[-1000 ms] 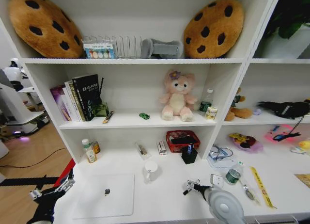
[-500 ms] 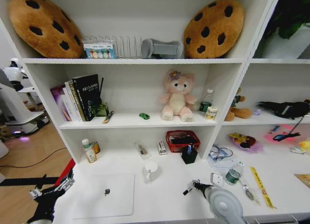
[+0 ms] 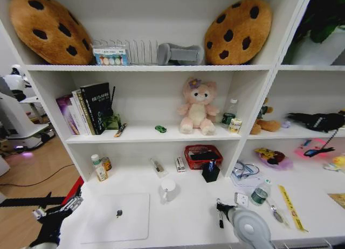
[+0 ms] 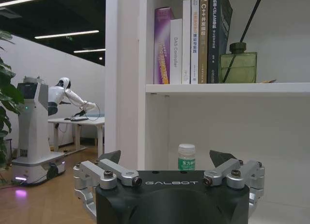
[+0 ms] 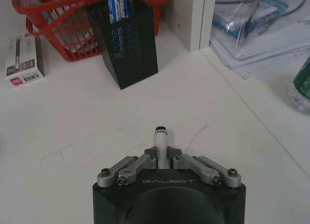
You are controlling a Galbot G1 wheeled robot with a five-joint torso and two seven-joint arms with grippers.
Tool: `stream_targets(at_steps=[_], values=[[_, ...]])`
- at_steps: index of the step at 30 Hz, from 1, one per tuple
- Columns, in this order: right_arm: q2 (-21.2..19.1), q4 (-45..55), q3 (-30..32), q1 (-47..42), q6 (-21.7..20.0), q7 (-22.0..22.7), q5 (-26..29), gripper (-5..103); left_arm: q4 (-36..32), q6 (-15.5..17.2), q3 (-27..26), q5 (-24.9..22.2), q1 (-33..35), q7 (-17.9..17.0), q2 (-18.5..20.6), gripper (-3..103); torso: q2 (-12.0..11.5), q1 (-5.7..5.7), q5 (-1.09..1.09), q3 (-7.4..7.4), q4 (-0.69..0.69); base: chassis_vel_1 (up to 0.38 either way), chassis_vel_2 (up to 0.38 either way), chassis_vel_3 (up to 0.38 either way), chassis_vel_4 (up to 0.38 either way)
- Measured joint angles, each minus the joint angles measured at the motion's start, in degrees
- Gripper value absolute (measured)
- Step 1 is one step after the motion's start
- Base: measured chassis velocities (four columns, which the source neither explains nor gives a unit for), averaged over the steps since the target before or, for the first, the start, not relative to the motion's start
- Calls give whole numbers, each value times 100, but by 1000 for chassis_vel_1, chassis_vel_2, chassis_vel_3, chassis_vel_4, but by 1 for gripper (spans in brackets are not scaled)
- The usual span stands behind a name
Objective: Organize the objects on the table.
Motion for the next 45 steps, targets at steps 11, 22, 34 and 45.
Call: stream_targets(at_steps=[11, 22, 34, 45], values=[[-313, -128, 50, 298, 1136, -1532, -2458, 10, -7, -3, 28, 14, -27, 0, -41, 100, 0, 0, -2, 0, 0, 0, 0, 0, 0], [-455, -1379, -345, 1181, 2921, -3082, -3987, 10, -63, 3, 57, 31, 29, 83, -122, 100, 0, 0, -1, 0, 0, 0, 0, 0, 0], [-428, -2051, -743, 2129, 3051, -3358, -3623, 10, -69, 67, 91, 88, -22, 39, -162, 100, 0, 0, -2, 0, 1, 0, 0, 0, 0], [-321, -2469, -972, 2332, 3315, -3515, -3722, 10, -26, 105, 135, 99, -70, 9, -168, 100, 0, 1, -2, -1, 0, 0, 0, 0, 0]])
